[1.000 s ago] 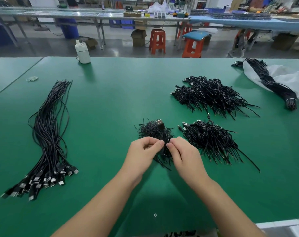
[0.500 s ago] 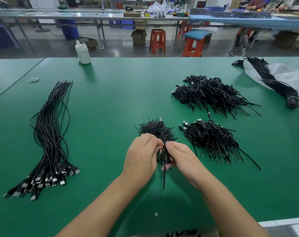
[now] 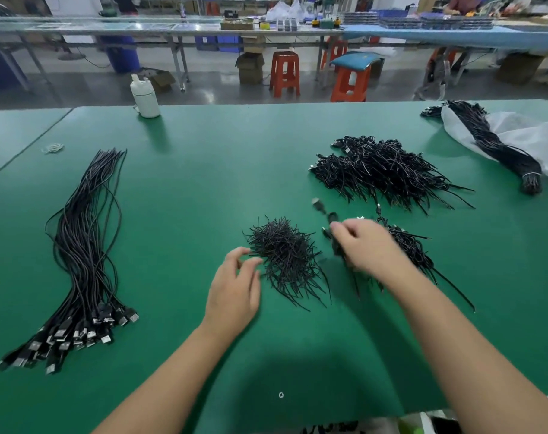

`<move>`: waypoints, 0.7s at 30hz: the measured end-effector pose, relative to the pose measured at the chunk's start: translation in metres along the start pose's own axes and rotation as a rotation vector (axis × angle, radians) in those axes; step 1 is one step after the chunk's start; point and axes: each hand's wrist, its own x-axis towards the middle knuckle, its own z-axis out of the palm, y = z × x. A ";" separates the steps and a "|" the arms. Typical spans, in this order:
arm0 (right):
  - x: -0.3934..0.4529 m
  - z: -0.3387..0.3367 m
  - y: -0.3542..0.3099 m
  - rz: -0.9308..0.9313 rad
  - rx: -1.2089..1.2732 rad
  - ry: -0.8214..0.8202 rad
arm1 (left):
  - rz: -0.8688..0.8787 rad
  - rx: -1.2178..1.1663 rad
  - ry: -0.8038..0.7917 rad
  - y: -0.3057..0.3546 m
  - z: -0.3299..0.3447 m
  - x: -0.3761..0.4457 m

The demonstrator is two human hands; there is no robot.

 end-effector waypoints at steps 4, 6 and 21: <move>0.042 -0.047 0.028 0.030 -0.505 0.330 | -0.194 0.173 -0.120 -0.047 0.003 -0.010; 0.065 -0.064 0.040 0.107 -0.595 0.350 | -0.229 0.211 -0.134 -0.053 0.006 -0.008; 0.084 -0.037 0.074 0.367 -0.566 -0.108 | -0.341 0.200 -0.164 -0.057 0.016 -0.009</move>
